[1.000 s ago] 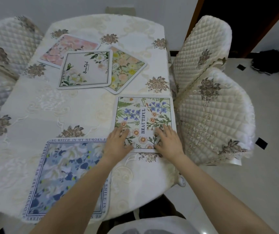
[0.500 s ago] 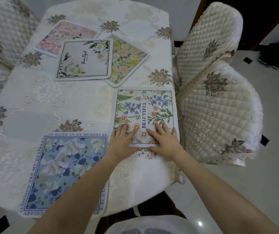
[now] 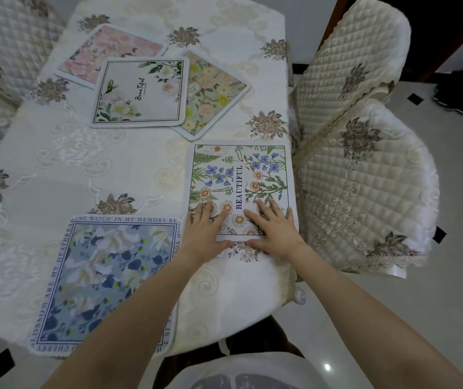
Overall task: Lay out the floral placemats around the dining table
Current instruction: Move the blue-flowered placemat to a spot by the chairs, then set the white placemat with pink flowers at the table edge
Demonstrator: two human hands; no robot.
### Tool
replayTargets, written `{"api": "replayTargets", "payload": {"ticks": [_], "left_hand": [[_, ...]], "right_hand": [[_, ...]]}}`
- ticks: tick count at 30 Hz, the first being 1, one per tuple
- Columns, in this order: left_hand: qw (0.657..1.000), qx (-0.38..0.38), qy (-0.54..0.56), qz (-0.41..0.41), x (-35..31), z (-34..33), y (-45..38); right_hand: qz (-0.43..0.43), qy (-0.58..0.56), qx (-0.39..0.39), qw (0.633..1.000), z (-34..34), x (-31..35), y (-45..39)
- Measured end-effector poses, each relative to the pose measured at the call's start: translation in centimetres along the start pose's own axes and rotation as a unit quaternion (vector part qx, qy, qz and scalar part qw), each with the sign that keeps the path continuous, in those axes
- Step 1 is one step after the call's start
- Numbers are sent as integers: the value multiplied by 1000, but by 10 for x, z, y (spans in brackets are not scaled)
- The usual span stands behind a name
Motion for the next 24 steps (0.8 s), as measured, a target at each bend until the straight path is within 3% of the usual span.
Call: {"api": "replayTargets", "payload": {"ticks": [4,7,12,18,24], "left_hand": [[1000,15,2,12,-3,3,0],[998,17,64,17,-6,11,0],[985,-54,162,24,-5,46,14],[973,-162,163,20,17,100,38],[962,-220,149,56,73,137,67]], "right_hand": [[-4,-9,5,1000,3,3,-1],[-7,-32,-12,999,11,7,-2],[5,-47,-87,995,44,23,-2],[54,-30,-155,986,84,64,-12],[116,-26,-177,977,107,126,-38]]}}
Point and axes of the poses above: each hand's wrist, its own y-axis away from the middle knuckle, its own z-axis out of the back of the hand, x = y × z, the point moved 7 cm from there along -y, towards the middle knuckle, and after that the axes turned 7 degrees about z, right-handed, at the moved point
